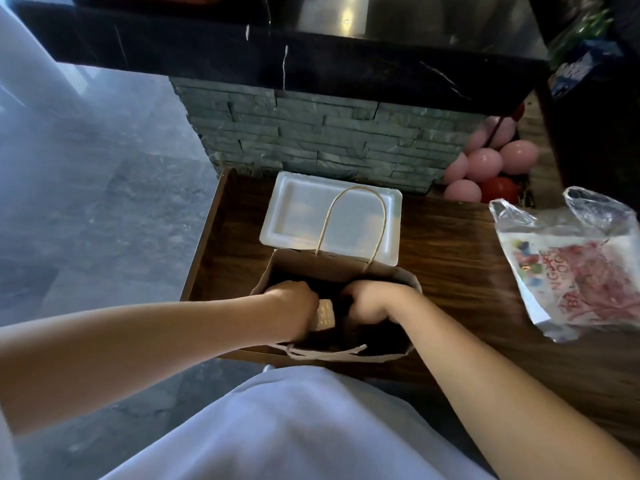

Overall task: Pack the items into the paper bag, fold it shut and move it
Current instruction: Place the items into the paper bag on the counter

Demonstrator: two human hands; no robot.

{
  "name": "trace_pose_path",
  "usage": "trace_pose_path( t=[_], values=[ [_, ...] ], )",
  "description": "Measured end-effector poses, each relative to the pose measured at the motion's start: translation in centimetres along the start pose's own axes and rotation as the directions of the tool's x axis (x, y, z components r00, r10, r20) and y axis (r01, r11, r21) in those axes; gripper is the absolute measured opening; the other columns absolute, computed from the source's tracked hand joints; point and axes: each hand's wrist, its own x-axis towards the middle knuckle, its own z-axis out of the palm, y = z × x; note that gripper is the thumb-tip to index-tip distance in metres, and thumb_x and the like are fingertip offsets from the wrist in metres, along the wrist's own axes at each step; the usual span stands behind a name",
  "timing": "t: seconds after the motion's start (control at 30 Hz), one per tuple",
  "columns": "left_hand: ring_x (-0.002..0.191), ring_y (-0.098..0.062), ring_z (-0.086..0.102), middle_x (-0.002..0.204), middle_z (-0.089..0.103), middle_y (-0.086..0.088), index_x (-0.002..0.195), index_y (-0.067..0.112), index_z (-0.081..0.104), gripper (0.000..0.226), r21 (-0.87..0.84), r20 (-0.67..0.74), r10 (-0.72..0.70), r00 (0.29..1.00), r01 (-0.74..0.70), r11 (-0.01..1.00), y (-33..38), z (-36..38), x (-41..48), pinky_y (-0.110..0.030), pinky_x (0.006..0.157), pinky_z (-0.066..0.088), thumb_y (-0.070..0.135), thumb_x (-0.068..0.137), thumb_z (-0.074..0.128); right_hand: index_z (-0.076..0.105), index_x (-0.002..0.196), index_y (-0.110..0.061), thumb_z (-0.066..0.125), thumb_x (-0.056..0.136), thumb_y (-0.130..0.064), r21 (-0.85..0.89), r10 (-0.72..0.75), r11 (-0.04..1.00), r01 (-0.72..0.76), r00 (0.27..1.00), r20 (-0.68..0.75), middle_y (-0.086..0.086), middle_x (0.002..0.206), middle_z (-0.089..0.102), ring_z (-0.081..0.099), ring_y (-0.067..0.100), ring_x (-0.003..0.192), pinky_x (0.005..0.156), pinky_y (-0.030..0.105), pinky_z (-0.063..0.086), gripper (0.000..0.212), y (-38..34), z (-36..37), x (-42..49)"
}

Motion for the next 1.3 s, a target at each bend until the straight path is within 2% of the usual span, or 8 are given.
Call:
trace_pose_path(
  t=[0.2, 0.33, 0.47, 0.6, 0.73, 1.03, 1.17, 1.3],
  values=[
    [0.096, -0.035, 0.067, 0.104, 0.07, -0.015, 0.115, 0.008, 0.059, 0.048, -0.358, -0.166, -0.114, 0.979, 0.048, 0.932, -0.2, -0.5, -2.4, -0.033, 0.072, 0.051, 0.046, 0.088, 0.056, 0.059, 0.126, -0.015, 0.066, 0.084, -0.017, 0.11, -0.004, 0.994, 0.007, 0.999, -0.032, 0.011, 0.122, 0.063, 0.059, 0.027, 0.102, 0.078, 0.032, 0.044, 0.043, -0.3, 0.9, -0.6],
    [0.103, -0.03, 0.063, 0.117, 0.063, -0.013, 0.126, 0.005, 0.048, 0.058, -0.672, -0.08, -0.233, 0.969, 0.12, 0.731, -0.9, -0.2, -2.9, -0.03, 0.076, 0.051, 0.045, 0.086, 0.059, 0.066, 0.115, -0.02, 0.079, 0.068, -0.007, 0.399, -0.044, 0.914, 0.079, 0.994, -0.097, 0.001, 0.1, 0.067, 0.061, 0.023, 0.094, 0.075, 0.031, 0.048, 0.051, -0.7, 1.8, -0.3],
    [0.1, -0.023, 0.054, 0.113, 0.055, -0.005, 0.125, 0.009, 0.042, 0.043, -0.832, 0.007, -0.17, 0.985, 0.1, 0.546, -2.1, 0.2, -3.2, -0.031, 0.083, 0.048, 0.029, 0.09, 0.058, 0.058, 0.128, -0.031, 0.087, 0.059, -0.017, 0.519, -0.04, 0.848, 0.109, 0.989, -0.142, -0.002, 0.115, 0.066, 0.059, 0.02, 0.102, 0.085, 0.033, 0.048, 0.076, 0.2, 2.0, -0.1],
    [0.1, -0.02, 0.056, 0.11, 0.057, -0.001, 0.129, 0.02, 0.047, 0.044, -0.971, 0.002, -0.225, 0.974, 0.056, 0.233, -2.5, 1.1, -3.6, -0.031, 0.078, 0.05, 0.029, 0.089, 0.064, 0.063, 0.107, -0.041, 0.09, 0.055, -0.026, 0.683, -0.031, 0.729, 0.055, 0.998, -0.047, -0.001, 0.12, 0.068, 0.062, 0.022, 0.107, 0.098, 0.045, 0.049, 0.06, 1.4, 1.8, -0.6],
    [0.103, -0.022, 0.06, 0.113, 0.062, -0.004, 0.126, 0.02, 0.053, 0.037, -0.992, 0.057, -0.195, 0.979, 0.078, 0.103, -2.3, 1.3, -3.5, -0.041, 0.094, 0.053, 0.027, 0.091, 0.061, 0.049, 0.139, -0.026, 0.088, 0.065, -0.033, 0.736, -0.026, 0.676, 0.012, 1.0, 0.008, 0.005, 0.128, 0.064, 0.061, 0.026, 0.112, 0.1, 0.045, 0.048, 0.083, 2.1, 2.1, -0.8],
    [0.096, -0.018, 0.059, 0.105, 0.059, 0.002, 0.119, 0.018, 0.05, 0.056, -0.931, -0.038, -0.197, 0.98, 0.038, 0.364, -2.2, 1.2, -3.8, -0.034, 0.085, 0.055, 0.031, 0.074, 0.08, 0.052, 0.137, -0.031, 0.085, 0.06, -0.005, 0.698, -0.05, 0.709, 0.101, 0.994, -0.093, 0.0, 0.122, 0.064, 0.058, 0.021, 0.109, 0.095, 0.041, 0.05, 0.088, 1.8, 2.6, -0.5],
    [0.098, -0.024, 0.059, 0.108, 0.06, -0.003, 0.107, 0.015, 0.048, 0.042, -0.775, -0.176, -0.239, 0.955, 0.015, 0.632, -1.3, 1.4, -5.0, -0.032, 0.076, 0.05, 0.031, 0.076, 0.073, 0.066, 0.118, -0.031, 0.053, 0.077, 0.014, 0.658, -0.082, 0.746, 0.098, 0.995, -0.055, 0.009, 0.125, 0.064, 0.059, 0.03, 0.112, 0.095, 0.047, 0.053, 0.063, 1.5, 2.0, -0.1],
    [0.094, -0.028, 0.062, 0.105, 0.057, -0.005, 0.101, 0.016, 0.044, 0.035, -0.737, -0.315, -0.337, 0.887, -0.004, 0.676, 0.0, 1.8, -7.1, -0.029, 0.066, 0.042, 0.022, 0.076, 0.067, 0.066, 0.12, -0.019, 0.047, 0.09, -0.005, 0.379, -0.012, 0.923, 0.069, 0.989, -0.151, 0.014, 0.127, 0.063, 0.057, 0.032, 0.115, 0.098, 0.038, 0.046, 0.038, 0.1, 0.4, -0.2]
  ],
)
